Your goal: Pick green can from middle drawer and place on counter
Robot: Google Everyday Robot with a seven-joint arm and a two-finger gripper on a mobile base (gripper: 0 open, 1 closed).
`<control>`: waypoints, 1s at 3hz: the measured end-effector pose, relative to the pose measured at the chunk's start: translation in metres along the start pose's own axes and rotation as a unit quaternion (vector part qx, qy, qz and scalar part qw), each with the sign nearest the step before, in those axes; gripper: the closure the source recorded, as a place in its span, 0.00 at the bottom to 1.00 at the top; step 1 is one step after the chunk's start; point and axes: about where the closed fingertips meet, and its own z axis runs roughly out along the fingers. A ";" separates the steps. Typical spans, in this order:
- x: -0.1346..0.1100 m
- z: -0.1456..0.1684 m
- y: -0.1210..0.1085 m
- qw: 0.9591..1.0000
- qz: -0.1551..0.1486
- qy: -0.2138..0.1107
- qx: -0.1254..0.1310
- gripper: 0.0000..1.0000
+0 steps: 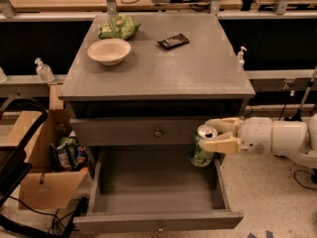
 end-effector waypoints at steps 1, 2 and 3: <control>-0.020 -0.021 -0.013 1.000 0.005 -0.002 0.029 1.00; -0.021 -0.021 -0.013 1.000 0.005 -0.002 0.029 1.00; -0.052 -0.022 -0.021 0.999 0.010 -0.002 0.040 1.00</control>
Offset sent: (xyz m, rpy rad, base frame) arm 0.0065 -0.0169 0.0229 -0.0032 -0.0087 -0.0531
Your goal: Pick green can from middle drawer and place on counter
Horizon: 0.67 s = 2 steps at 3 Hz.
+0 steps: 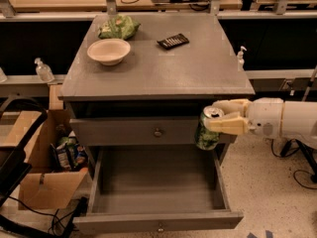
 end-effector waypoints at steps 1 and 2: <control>-0.058 -0.004 -0.017 0.999 -0.004 0.010 0.034 1.00; -0.113 -0.002 -0.038 0.998 -0.006 0.014 0.060 1.00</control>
Offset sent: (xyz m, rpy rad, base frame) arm 0.0950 0.0100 0.1686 -0.0772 -0.0498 -0.1740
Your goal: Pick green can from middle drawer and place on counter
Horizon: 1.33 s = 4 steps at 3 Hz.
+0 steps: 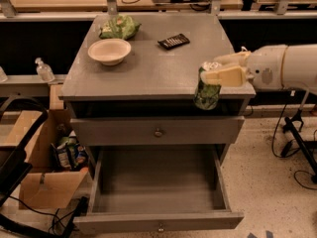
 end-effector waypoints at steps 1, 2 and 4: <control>-0.041 0.001 -0.029 1.000 0.000 -0.007 0.021 1.00; -0.069 0.009 -0.074 0.998 -0.007 -0.020 0.053 1.00; -0.091 0.040 -0.139 0.994 -0.014 -0.052 0.094 1.00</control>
Offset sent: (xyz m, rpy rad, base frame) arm 0.1362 -0.0395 0.0922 -0.0007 -0.1251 -0.1722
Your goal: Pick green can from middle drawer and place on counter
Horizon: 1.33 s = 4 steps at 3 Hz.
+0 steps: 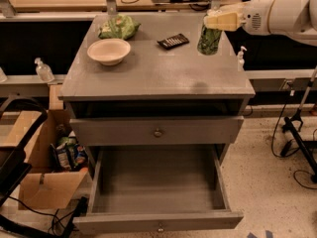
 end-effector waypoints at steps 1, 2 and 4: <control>0.016 0.015 -0.017 0.999 -0.007 -0.011 0.039 1.00; 0.016 0.015 -0.017 0.999 -0.007 -0.011 0.038 1.00; 0.040 0.034 0.011 1.000 -0.018 0.000 0.022 1.00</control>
Offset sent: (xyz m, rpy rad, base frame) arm 0.0149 -0.0086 -0.0073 -0.0059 -0.0444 -0.0496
